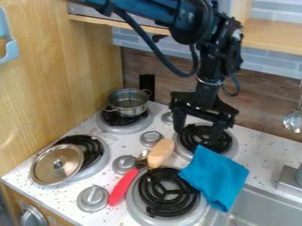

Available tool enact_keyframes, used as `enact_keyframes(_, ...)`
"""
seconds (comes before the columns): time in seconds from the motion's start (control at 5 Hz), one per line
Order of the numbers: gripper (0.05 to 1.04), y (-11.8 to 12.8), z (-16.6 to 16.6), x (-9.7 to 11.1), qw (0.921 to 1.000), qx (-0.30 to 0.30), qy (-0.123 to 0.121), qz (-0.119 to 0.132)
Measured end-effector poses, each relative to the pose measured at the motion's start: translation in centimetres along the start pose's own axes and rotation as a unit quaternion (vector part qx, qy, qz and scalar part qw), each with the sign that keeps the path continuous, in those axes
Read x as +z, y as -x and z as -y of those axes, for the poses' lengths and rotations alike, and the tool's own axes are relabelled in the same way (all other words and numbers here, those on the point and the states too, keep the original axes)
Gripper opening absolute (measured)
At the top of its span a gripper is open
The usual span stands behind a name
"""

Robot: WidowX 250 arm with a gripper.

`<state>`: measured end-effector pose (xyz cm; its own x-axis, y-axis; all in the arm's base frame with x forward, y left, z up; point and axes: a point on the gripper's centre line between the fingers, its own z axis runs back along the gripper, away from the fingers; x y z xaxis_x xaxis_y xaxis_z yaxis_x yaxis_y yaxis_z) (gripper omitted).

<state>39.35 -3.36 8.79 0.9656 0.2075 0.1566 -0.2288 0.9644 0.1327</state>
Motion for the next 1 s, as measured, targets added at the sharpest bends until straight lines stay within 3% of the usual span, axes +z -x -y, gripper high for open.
enact_keyframes(0.6,1.005,-0.8,3.4,-4.3,0.9994,0.020,-0.024,-0.014)
enact_keyframes(1.0,1.005,-1.2,4.3,-5.8,0.9985,0.045,-0.026,-0.019)
